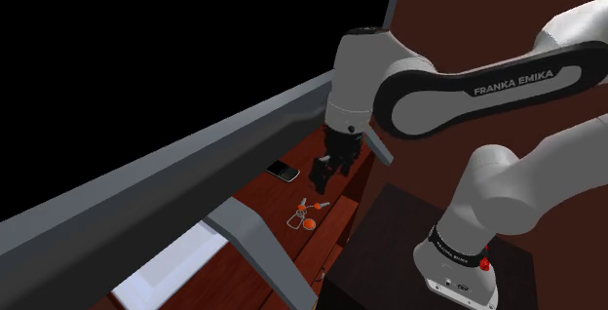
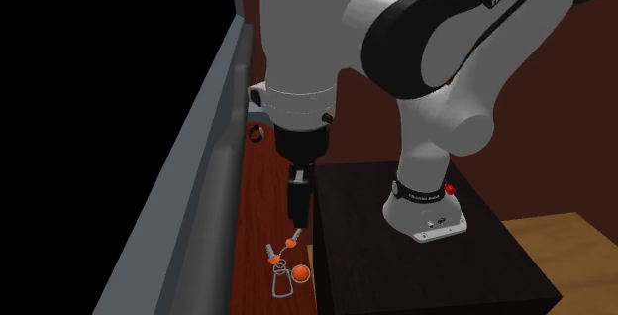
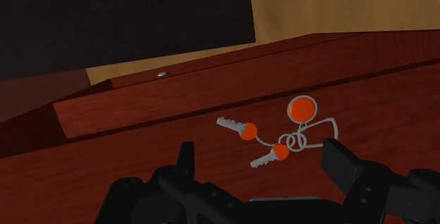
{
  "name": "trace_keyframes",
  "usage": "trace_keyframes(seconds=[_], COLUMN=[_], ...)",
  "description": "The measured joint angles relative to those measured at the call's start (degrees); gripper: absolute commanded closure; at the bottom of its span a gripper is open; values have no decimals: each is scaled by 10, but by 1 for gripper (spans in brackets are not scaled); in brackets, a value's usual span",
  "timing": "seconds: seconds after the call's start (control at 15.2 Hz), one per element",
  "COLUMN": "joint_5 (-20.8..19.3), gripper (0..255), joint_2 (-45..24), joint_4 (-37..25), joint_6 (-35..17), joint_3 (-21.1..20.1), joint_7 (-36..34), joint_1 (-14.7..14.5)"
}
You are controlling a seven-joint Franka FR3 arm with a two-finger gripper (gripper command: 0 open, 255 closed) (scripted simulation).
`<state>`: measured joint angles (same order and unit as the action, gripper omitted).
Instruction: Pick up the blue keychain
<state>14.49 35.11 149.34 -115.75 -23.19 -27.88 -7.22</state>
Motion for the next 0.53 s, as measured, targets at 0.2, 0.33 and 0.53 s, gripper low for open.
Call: trace_keyframes(seconds=[0.2, 0.33, 0.53], joint_5=[12, 13, 4], gripper=[0, 0, 0], joint_2=[-46, -70, -113], joint_4=[-5, -12, -16], joint_6=[-42, -77, -105], joint_3=[-42, -65, -78], joint_7=[-48, -119, -158], joint_1=[-3, 1, -8])
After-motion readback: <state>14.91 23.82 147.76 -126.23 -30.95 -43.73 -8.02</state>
